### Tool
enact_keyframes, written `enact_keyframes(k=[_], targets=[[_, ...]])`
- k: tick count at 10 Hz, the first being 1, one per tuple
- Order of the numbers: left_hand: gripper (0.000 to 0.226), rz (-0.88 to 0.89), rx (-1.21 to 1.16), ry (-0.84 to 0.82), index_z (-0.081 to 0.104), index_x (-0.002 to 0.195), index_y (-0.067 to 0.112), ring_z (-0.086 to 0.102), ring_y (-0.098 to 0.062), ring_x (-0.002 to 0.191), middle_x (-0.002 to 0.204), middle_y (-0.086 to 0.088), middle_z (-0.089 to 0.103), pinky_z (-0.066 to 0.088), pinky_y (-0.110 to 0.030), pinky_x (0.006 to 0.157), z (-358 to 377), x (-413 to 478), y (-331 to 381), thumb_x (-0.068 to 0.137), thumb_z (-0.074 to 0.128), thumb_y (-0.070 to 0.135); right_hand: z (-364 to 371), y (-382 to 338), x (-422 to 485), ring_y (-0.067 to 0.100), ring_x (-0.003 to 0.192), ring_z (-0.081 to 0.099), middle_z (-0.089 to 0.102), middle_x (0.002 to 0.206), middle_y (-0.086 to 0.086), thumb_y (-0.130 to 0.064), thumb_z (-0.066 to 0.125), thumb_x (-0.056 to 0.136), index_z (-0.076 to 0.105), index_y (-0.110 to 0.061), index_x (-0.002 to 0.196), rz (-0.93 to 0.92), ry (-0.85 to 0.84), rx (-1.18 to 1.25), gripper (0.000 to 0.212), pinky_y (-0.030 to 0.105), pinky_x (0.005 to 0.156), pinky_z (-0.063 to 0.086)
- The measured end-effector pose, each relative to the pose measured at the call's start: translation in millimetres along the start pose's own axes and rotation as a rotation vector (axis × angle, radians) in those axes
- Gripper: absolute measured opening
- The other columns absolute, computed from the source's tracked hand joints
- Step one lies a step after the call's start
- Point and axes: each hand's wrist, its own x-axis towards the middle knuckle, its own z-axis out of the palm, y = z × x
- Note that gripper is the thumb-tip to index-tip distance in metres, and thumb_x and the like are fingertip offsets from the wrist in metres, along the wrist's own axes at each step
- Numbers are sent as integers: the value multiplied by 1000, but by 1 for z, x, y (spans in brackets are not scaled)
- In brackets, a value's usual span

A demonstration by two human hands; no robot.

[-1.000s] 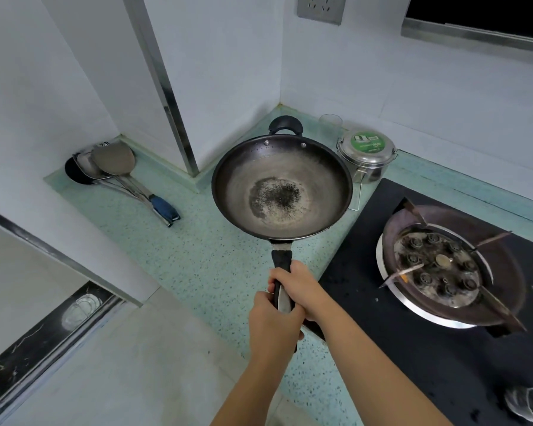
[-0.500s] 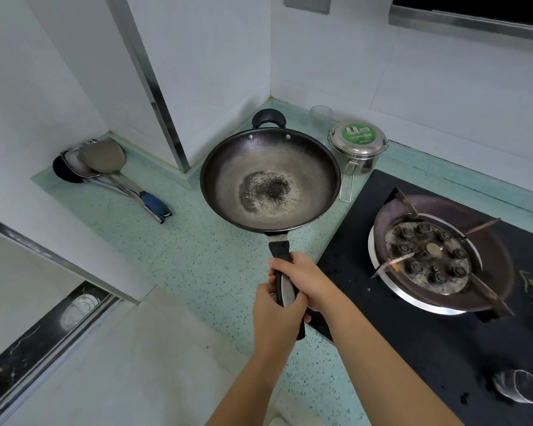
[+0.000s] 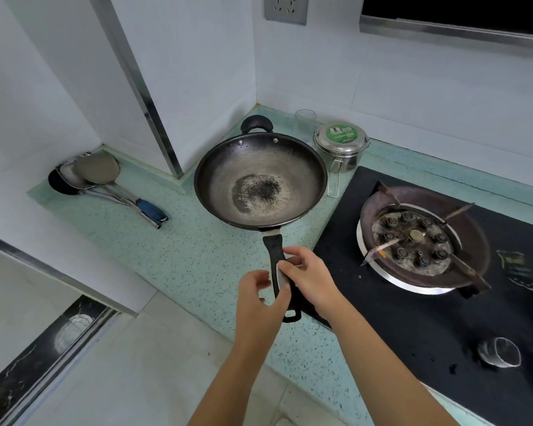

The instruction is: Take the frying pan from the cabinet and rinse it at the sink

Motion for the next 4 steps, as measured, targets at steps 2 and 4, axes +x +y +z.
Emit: enact_keyframes(k=[2,4], targets=[[37,347,296,-22,54,116,10,47,-7,103,109,6,51,34,-15,87,-18,-2,-2,83,64,23,-14,-3,-28,-1,81,53,58,98,-6,-17,55,91,56,-18,120,-164,162,-108,29,-1,65,41],[50,686,475,-41,60,112,1,57,-24,106,115,-12,62,40,-27,89,-37,-4,-2,79,51,36,-13,-9,-70,4,91,54,57,106,-3,-15,56,90,55,-17,122,-283,370,-229,32,6,73,39]])
